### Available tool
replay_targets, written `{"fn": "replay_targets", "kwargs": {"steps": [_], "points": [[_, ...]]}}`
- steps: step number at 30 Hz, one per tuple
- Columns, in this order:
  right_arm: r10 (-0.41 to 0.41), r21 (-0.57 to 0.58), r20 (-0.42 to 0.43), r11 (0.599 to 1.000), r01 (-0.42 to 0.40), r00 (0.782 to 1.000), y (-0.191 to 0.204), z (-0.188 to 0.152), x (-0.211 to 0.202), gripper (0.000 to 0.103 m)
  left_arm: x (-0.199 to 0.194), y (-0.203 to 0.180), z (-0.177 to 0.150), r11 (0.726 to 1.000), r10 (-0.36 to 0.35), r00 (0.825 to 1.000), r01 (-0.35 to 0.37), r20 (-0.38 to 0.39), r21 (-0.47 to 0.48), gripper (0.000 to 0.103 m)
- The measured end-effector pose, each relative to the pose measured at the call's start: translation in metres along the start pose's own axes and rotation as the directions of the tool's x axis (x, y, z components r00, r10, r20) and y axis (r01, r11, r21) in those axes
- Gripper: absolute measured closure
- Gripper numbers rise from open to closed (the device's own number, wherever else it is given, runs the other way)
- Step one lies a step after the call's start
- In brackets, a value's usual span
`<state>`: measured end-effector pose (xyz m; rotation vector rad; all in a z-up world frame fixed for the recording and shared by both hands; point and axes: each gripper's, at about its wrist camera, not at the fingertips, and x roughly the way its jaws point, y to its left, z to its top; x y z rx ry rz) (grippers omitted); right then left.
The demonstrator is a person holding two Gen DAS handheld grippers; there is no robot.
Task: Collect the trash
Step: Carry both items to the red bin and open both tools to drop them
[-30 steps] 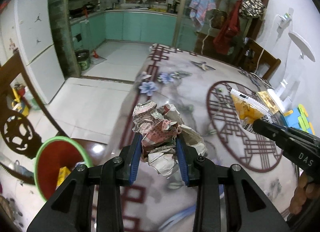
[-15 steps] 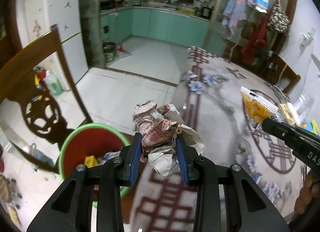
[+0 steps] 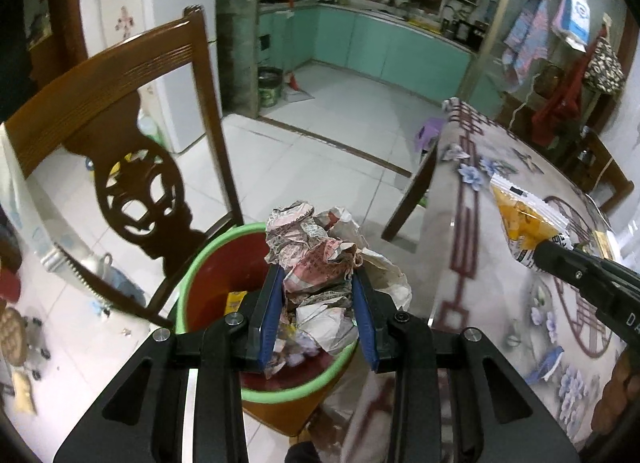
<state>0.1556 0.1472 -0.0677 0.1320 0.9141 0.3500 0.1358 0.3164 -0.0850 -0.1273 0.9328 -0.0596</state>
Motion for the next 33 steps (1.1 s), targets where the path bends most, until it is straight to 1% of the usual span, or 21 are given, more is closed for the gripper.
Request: {"fn": "replay_targets", "kwargs": {"steps": [8, 14, 22, 29, 32, 33], "points": [[0.043, -0.038, -0.058, 0.998, -0.045, 0.997, 0.03, 0.003, 0.035, 0.093, 0.022, 0.035, -0.008, 0.996, 0.025, 0.997, -0.031, -0.073, -0.079, 0.07], [0.077, -0.062, -0.141, 0.994, -0.086, 0.987, 0.048, -0.001, 0.074, 0.093, 0.039, 0.048, -0.014, 0.991, 0.035, 0.992, -0.05, -0.123, -0.121, 0.07], [0.096, -0.05, -0.248, 0.993, -0.111, 0.964, 0.055, -0.01, 0.125, 0.093, 0.054, 0.063, -0.018, 0.984, 0.048, 0.985, -0.075, -0.168, -0.162, 0.07], [0.094, -0.063, -0.273, 0.991, -0.115, 0.957, 0.059, -0.009, 0.143, 0.093, 0.066, 0.073, -0.022, 0.976, 0.063, 0.976, -0.104, -0.207, -0.191, 0.07], [0.099, -0.065, -0.276, 0.99, -0.121, 0.956, 0.059, -0.009, 0.147, 0.092, 0.067, 0.073, -0.022, 0.973, 0.09, 0.974, -0.131, -0.209, -0.19, 0.065], [0.099, -0.064, -0.28, 0.991, -0.121, 0.955, 0.06, -0.009, 0.148, 0.091, 0.067, 0.074, -0.021, 0.971, 0.1, 0.973, -0.141, -0.209, -0.193, 0.058]]}}
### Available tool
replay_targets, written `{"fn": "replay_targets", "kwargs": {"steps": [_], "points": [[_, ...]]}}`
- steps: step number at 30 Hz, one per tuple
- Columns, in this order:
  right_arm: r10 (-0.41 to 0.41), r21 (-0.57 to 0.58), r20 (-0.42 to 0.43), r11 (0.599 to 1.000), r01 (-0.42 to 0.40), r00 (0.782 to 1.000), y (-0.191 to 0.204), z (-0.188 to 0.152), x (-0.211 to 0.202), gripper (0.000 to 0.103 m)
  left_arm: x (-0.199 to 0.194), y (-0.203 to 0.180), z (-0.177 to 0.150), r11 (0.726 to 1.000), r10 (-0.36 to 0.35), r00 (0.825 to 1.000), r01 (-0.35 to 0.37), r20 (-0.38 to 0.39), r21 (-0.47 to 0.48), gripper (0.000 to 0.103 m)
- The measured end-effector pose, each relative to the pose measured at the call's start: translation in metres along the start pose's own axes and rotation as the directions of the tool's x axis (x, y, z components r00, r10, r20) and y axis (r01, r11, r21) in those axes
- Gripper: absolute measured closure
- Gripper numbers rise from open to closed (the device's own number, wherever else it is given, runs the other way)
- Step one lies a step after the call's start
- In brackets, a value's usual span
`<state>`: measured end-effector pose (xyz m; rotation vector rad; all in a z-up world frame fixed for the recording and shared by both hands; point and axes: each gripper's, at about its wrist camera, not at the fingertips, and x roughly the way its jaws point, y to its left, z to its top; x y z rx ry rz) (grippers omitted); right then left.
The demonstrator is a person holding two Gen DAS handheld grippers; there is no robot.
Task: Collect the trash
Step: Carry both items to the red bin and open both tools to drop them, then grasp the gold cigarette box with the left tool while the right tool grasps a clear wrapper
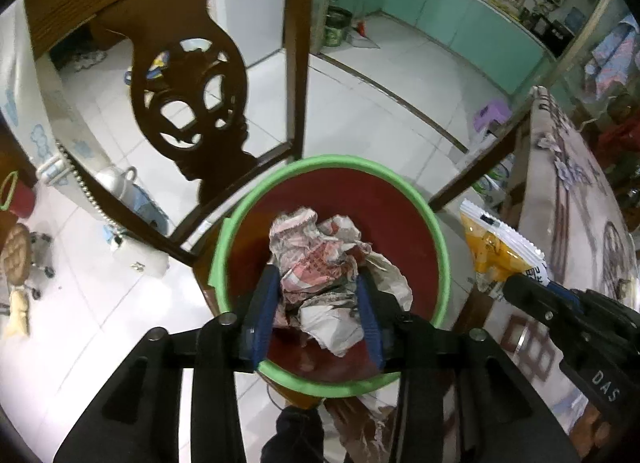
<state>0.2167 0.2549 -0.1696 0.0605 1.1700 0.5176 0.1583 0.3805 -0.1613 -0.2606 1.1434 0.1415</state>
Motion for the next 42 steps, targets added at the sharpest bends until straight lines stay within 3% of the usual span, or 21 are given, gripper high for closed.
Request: {"fn": "replay_targets", "kwargs": {"steps": [3, 5, 6, 12, 17, 21, 25, 29, 33, 37, 39, 42], "points": [[-0.004, 0.019, -0.014, 1.0, 0.004, 1.0, -0.004, -0.001, 0.004, 0.078, -0.001, 0.001, 0.001, 1.0, -0.002, 1.0, 0.002, 0.006, -0.02, 0.032], [-0.001, 0.031, 0.002, 1.0, 0.001, 1.0, -0.007, -0.002, 0.001, 0.054, -0.004, 0.0, 0.001, 1.0, 0.004, 1.0, -0.003, 0.016, -0.023, 0.026], [-0.001, 0.035, 0.022, 0.999, 0.0, 1.0, -0.009, -0.003, -0.003, 0.051, -0.006, -0.002, 0.002, 1.0, 0.005, 1.0, -0.004, 0.021, -0.021, 0.025], [0.003, 0.085, 0.106, 0.996, -0.012, 0.994, -0.03, -0.014, -0.04, 0.048, -0.024, -0.036, 0.003, 0.999, -0.036, 0.997, 0.034, 0.063, 0.034, 0.023], [-0.082, 0.14, 0.22, 0.989, 0.052, 0.972, -0.072, -0.036, -0.106, 0.048, -0.05, -0.095, -0.002, 0.982, -0.129, 0.985, 0.11, 0.116, 0.151, 0.022], [-0.213, 0.223, 0.284, 0.963, 0.152, 0.935, -0.128, -0.069, -0.168, 0.048, -0.075, -0.157, -0.013, 0.941, -0.226, 0.961, 0.173, 0.158, 0.292, 0.021], [-0.362, 0.363, 0.289, 0.898, 0.249, 0.886, -0.205, -0.117, -0.23, 0.043, -0.095, -0.223, -0.033, 0.874, -0.333, 0.93, 0.241, 0.158, 0.421, 0.018], [-0.487, 0.518, 0.246, 0.797, 0.311, 0.838, -0.29, -0.165, -0.282, 0.042, -0.104, -0.283, -0.056, 0.81, -0.407, 0.907, 0.303, 0.111, 0.502, 0.018], [-0.563, 0.634, 0.189, 0.696, 0.338, 0.805, -0.383, -0.201, -0.322, 0.042, -0.103, -0.331, -0.076, 0.77, -0.438, 0.898, 0.344, 0.053, 0.537, 0.018], [-0.554, 0.719, 0.147, 0.629, 0.297, 0.819, -0.469, -0.214, -0.336, 0.042, -0.11, -0.381, -0.094, 0.724, -0.448, 0.893, 0.336, 0.04, 0.602, 0.018], [-0.549, 0.711, 0.112, 0.627, 0.319, 0.829, -0.495, -0.213, -0.328, 0.042, -0.114, -0.407, -0.101, 0.697, -0.467, 0.884, 0.349, 0.027, 0.626, 0.017], [-0.503, 0.69, 0.072, 0.649, 0.321, 0.861, -0.523, -0.208, -0.304, 0.042, -0.115, -0.436, -0.108, 0.668, -0.488, 0.873, 0.372, 0.001, 0.644, 0.014]]}}
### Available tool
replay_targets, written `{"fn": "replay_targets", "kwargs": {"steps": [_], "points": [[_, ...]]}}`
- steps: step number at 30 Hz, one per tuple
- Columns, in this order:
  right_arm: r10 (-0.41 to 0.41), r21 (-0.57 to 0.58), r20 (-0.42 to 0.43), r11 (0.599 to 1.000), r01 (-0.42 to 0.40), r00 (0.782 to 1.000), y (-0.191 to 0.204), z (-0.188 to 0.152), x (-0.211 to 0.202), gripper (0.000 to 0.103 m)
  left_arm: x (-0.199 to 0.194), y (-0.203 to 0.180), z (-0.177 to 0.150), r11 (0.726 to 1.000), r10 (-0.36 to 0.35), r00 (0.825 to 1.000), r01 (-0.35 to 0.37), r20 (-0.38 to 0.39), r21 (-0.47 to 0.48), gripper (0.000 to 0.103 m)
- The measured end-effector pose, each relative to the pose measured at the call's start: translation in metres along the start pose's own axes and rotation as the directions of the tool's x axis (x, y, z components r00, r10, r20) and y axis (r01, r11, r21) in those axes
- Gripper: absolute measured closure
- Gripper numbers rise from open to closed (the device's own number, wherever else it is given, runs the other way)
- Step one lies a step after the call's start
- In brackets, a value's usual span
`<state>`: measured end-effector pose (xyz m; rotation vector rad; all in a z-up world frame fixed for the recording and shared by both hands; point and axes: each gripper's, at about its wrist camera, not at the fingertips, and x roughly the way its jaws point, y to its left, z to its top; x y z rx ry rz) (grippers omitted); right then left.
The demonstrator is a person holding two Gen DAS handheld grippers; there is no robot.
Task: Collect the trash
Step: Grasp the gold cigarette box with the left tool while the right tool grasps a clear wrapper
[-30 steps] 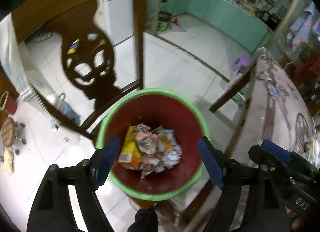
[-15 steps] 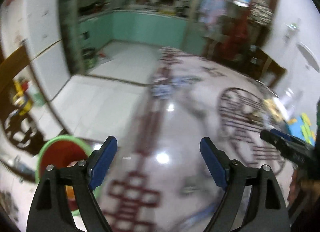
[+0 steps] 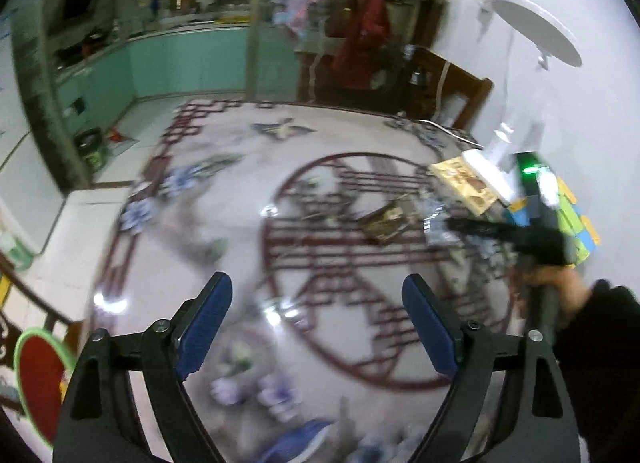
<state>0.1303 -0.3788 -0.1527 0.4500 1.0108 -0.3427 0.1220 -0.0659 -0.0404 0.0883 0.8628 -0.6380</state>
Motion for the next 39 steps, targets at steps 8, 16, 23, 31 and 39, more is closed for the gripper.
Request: {"fn": "replay_targets", "kwargs": {"steps": [8, 16, 23, 31, 39], "points": [[-0.031, -0.042, -0.068, 0.999, 0.028, 0.997, -0.007, 0.006, 0.054, 0.047, 0.058, -0.051, 0.022, 0.996, 0.005, 1.0, -0.003, -0.026, 0.086, 0.014], [0.021, -0.05, -0.037, 0.998, -0.022, 0.999, -0.028, 0.012, 0.056, 0.095, 0.132, -0.086, 0.037, 0.972, 0.013, 0.995, 0.01, -0.098, 0.235, 0.014], [0.109, 0.044, 0.033, 0.993, -0.111, 0.993, -0.056, 0.003, 0.024, 0.098, 0.182, -0.103, 0.038, 0.961, 0.002, 0.987, 0.043, -0.163, 0.272, 0.014], [0.137, 0.097, 0.059, 0.985, -0.143, 0.989, -0.063, -0.008, 0.01, 0.098, 0.222, -0.101, 0.038, 0.974, 0.008, 0.972, 0.045, -0.233, 0.222, 0.032], [0.145, 0.095, 0.059, 0.984, -0.15, 0.988, -0.056, -0.01, 0.005, 0.098, 0.224, -0.092, 0.036, 0.976, -0.009, 0.965, 0.066, -0.262, 0.209, 0.054]]}}
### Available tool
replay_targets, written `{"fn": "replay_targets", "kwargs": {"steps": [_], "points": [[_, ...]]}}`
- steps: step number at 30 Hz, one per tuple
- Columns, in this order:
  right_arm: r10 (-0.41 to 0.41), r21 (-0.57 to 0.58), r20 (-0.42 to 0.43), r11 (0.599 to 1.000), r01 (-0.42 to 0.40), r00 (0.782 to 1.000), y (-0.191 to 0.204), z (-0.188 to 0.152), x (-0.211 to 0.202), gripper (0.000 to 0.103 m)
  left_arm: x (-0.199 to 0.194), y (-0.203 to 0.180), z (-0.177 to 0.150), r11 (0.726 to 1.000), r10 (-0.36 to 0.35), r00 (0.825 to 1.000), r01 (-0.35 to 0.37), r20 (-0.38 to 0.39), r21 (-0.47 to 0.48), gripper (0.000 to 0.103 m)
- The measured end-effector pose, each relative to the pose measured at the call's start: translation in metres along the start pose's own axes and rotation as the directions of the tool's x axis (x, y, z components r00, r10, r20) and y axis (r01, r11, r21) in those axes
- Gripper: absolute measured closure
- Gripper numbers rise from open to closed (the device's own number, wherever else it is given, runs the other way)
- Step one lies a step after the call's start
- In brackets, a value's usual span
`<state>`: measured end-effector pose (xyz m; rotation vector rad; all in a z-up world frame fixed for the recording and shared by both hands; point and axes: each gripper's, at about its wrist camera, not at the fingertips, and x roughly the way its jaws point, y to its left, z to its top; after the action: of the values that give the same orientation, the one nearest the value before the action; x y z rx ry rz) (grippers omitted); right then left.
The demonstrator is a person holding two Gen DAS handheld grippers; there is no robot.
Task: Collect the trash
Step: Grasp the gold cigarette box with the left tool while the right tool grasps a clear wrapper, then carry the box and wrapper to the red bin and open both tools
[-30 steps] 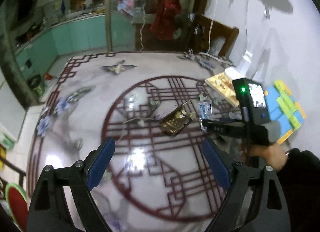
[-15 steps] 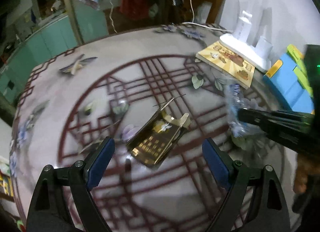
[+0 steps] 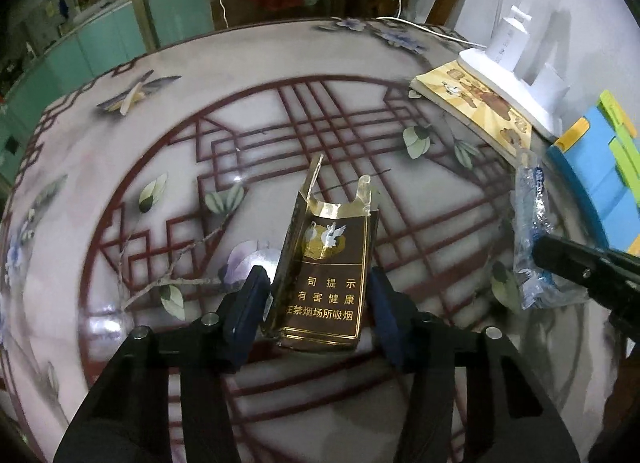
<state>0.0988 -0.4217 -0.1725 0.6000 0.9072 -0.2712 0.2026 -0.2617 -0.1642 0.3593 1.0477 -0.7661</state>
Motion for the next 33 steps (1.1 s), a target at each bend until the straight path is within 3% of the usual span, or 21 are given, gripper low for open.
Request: {"fn": "replay_targets", "kwargs": {"steps": [10, 22, 33], "points": [[0.023, -0.039, 0.035, 0.999, -0.022, 0.999, 0.036, -0.015, -0.038, 0.098, -0.082, 0.012, -0.019, 1.0, 0.004, 0.994, -0.001, 0.113, -0.031, 0.054], [0.062, -0.122, 0.043, 0.991, -0.056, 0.997, 0.098, -0.055, -0.078, 0.098, -0.156, 0.03, -0.089, 0.991, 0.033, 0.99, -0.014, 0.139, -0.133, 0.054], [0.105, -0.23, 0.031, 0.968, -0.095, 0.994, 0.181, -0.091, -0.09, 0.098, -0.204, 0.086, -0.147, 0.964, 0.087, 0.98, -0.038, 0.179, -0.264, 0.053]]}}
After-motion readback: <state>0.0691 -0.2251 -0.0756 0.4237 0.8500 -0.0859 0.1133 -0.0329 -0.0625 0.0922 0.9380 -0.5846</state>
